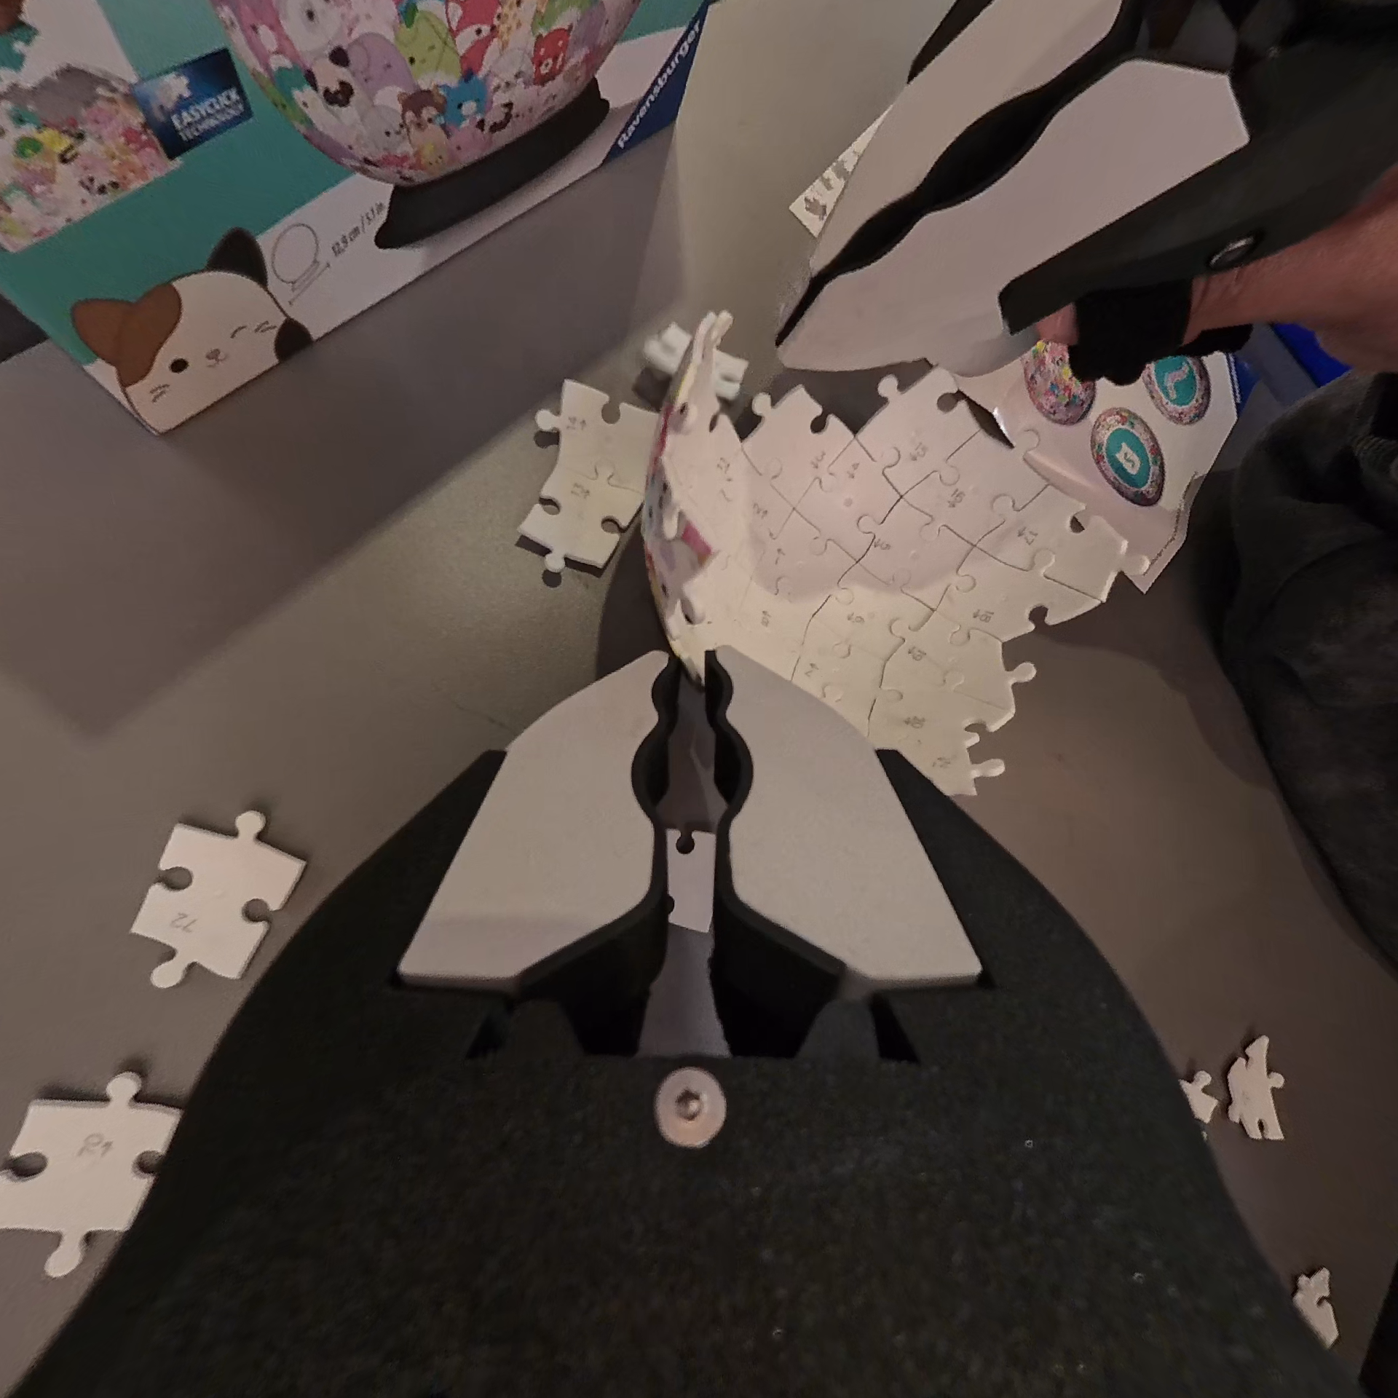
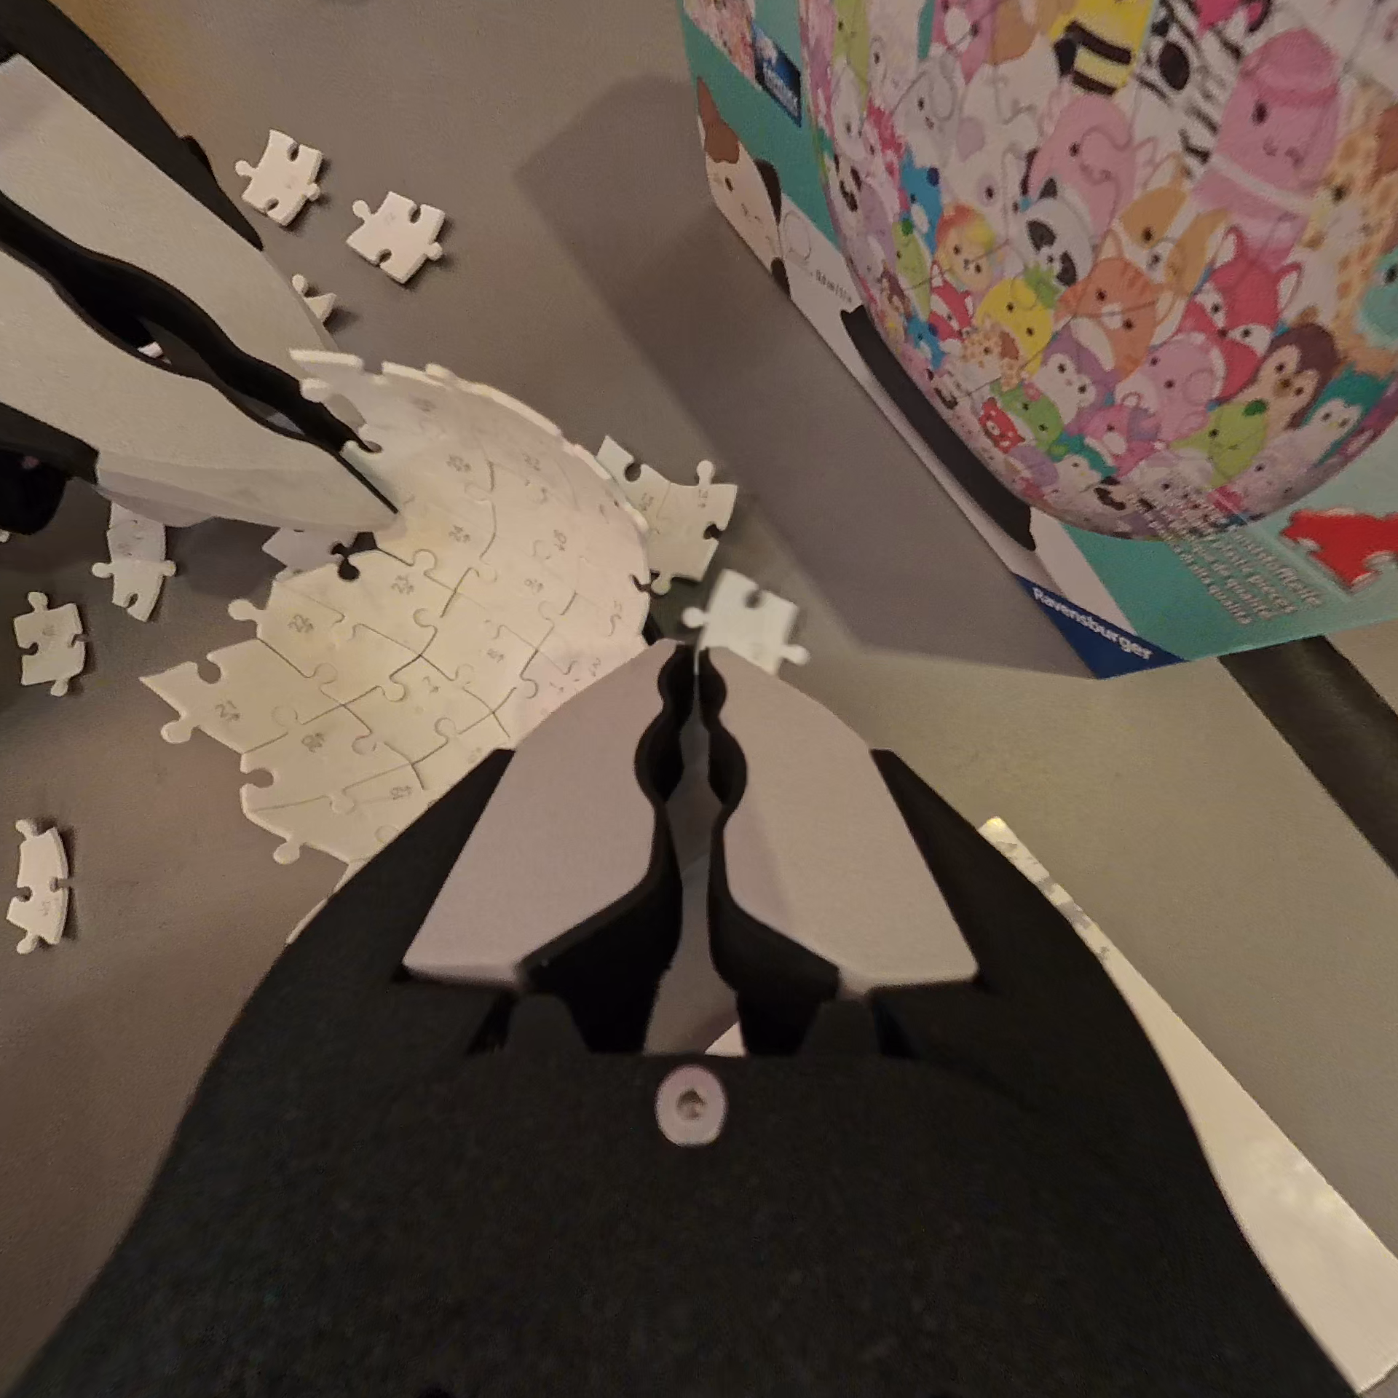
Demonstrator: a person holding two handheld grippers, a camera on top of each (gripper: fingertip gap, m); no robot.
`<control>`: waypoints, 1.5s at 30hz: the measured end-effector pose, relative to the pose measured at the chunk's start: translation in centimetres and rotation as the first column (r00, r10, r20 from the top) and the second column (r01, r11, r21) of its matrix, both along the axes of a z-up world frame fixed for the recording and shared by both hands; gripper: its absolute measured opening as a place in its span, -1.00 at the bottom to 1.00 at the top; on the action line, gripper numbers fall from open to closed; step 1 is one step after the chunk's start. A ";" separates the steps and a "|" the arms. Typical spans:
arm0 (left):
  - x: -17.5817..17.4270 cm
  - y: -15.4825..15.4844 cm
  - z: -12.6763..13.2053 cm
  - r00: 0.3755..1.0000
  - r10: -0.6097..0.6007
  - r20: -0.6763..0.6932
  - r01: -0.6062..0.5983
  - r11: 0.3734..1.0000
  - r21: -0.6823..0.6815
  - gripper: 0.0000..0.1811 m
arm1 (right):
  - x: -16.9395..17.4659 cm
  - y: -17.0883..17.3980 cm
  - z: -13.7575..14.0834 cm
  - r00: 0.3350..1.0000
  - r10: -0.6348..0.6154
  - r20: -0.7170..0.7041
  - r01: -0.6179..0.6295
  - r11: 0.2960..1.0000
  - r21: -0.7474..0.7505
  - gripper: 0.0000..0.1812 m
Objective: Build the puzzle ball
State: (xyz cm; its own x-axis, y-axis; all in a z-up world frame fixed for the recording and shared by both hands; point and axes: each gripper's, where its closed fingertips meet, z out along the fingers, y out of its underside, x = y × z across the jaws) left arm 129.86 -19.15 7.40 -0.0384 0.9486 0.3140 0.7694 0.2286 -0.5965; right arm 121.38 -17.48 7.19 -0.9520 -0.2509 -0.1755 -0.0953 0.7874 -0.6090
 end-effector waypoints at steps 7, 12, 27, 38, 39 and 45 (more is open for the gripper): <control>0.3 0.5 -0.2 0.999 -0.026 0.027 0.025 1.000 0.011 -0.95 | -1.4 0.4 1.3 0.999 0.005 -0.042 -0.006 0.999 -0.043 -0.90; 0.4 0.6 -0.1 0.999 -0.022 0.033 0.021 1.000 0.017 -0.95 | -2.4 0.6 1.0 0.996 0.075 -0.047 -0.081 0.989 -0.125 -0.77; 4.0 1.4 0.6 0.971 -0.053 0.235 0.051 0.999 0.015 -0.96 | -1.5 -1.4 -3.4 0.947 0.234 -0.222 -0.245 0.969 -0.023 -0.58; 4.6 1.3 0.7 0.967 -0.039 0.252 0.029 0.999 0.044 -0.96 | -1.6 -0.2 -3.4 0.953 0.217 -0.211 -0.219 0.976 0.015 -0.79; 4.5 1.4 0.8 0.968 -0.040 0.249 0.029 0.998 0.048 -0.96 | -1.5 0.1 -3.3 0.951 0.217 -0.221 -0.217 0.976 0.022 -0.80; 4.3 1.3 1.6 0.976 -0.036 0.215 0.022 0.998 0.066 -0.77 | 0.1 3.1 -1.0 0.946 0.208 -0.248 -0.205 0.978 0.036 -0.81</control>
State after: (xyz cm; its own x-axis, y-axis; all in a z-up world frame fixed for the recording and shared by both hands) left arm 134.15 -17.88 8.96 -0.0848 0.9289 0.3604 0.8852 0.2363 -0.4007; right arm 121.51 -14.38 6.18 -0.8932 -0.4461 0.0569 -0.4038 0.7399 -0.5381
